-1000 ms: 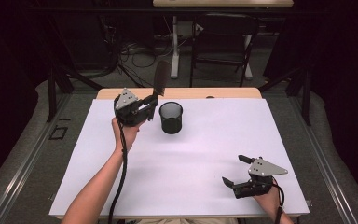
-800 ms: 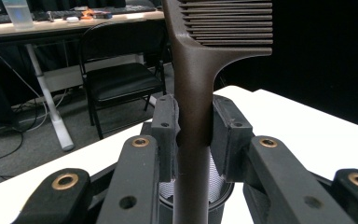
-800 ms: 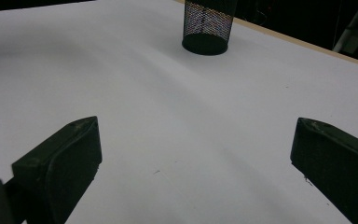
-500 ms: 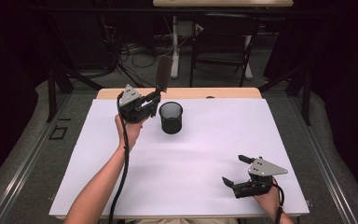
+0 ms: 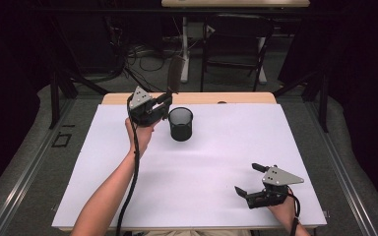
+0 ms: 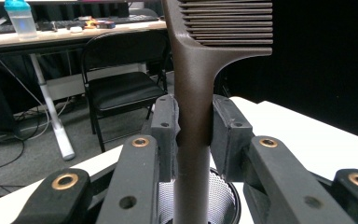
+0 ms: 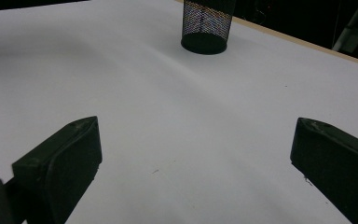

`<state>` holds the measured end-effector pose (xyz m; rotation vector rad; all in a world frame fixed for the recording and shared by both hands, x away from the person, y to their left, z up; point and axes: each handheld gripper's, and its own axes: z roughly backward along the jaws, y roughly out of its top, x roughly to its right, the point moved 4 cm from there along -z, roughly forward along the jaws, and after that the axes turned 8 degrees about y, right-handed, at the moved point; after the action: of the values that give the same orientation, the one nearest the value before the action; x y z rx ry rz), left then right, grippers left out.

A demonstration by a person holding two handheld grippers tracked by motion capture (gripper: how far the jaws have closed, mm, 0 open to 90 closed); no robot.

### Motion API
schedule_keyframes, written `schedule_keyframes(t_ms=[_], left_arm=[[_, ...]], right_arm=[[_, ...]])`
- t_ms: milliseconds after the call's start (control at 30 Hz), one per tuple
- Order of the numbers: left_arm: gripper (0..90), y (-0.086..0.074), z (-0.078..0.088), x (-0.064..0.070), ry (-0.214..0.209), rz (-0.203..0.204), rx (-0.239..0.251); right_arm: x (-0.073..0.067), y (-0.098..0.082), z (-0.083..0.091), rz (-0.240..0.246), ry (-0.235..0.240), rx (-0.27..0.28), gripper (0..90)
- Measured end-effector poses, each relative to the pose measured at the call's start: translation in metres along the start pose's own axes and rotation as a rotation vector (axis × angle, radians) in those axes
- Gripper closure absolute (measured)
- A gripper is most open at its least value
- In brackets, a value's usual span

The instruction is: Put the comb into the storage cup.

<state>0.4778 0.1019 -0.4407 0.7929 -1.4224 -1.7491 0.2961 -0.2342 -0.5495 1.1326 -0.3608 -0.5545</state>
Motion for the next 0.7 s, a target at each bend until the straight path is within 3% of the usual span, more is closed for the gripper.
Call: schedule_keyframes(t_ms=[700], left_arm=[[72.6,0.002,-0.012,0.002,0.005,0.012,0.025]], right_arm=[[0.0,0.0,0.0,-0.001,0.001,0.0,1.5]])
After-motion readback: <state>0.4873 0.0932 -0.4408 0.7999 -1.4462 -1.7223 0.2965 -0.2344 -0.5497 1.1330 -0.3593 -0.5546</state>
